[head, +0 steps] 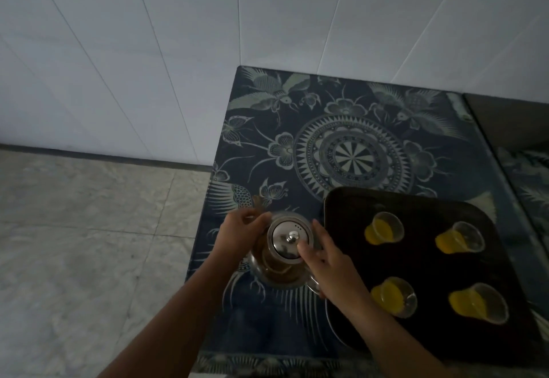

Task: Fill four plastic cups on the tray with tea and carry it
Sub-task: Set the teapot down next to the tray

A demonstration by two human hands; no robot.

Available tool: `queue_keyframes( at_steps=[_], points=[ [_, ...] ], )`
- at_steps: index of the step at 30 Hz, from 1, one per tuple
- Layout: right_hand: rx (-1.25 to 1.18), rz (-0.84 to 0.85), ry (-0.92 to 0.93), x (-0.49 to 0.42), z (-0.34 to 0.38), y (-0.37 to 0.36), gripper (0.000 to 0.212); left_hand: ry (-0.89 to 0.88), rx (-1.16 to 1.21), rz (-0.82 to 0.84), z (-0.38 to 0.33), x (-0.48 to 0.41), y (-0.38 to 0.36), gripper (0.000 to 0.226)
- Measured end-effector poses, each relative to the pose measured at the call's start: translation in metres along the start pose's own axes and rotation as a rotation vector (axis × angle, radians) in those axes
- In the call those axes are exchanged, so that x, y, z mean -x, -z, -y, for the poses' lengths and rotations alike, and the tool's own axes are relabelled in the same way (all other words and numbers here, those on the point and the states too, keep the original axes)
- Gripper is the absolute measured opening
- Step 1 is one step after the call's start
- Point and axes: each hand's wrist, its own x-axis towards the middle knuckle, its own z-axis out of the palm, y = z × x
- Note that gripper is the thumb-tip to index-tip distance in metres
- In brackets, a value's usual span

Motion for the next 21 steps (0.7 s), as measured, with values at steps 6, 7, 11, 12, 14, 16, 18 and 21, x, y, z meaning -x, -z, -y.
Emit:
queue_keyframes(
  at_steps=[6, 7, 11, 12, 14, 16, 18, 21],
  points=[
    [-0.062, -0.048, -0.036, -0.004, -0.012, -0.021, 0.083, 0.02, -0.015, 0.066, 0.014, -0.009, -0.001, 0.013],
    [-0.078, -0.051, -0.04, -0.004, -0.013, -0.024, 0.083, 0.025, -0.013, 0.081, 0.017, -0.01, -0.001, 0.011],
    [-0.104, -0.057, -0.043, -0.004, -0.017, -0.034, 0.073, 0.04, -0.005, 0.092, 0.03, -0.013, 0.001, 0.014],
    [-0.103, -0.061, -0.039, -0.005, -0.017, -0.035, 0.072, 0.033, 0.001, 0.087, 0.033, -0.014, 0.002, 0.016],
    [-0.1, -0.066, -0.035, -0.006, -0.015, -0.037, 0.071, 0.017, 0.001, 0.088, 0.037, -0.015, 0.002, 0.018],
    [-0.114, -0.07, -0.035, -0.007, -0.015, -0.039, 0.07, 0.01, -0.01, 0.093, 0.037, -0.017, 0.0, 0.021],
    [-0.129, -0.078, -0.048, -0.007, -0.018, -0.041, 0.069, 0.009, -0.017, 0.112, 0.035, -0.021, -0.001, 0.023],
    [-0.16, -0.091, -0.103, -0.007, -0.021, -0.042, 0.067, 0.013, 0.0, 0.142, 0.031, -0.024, -0.003, 0.024]
  ],
)
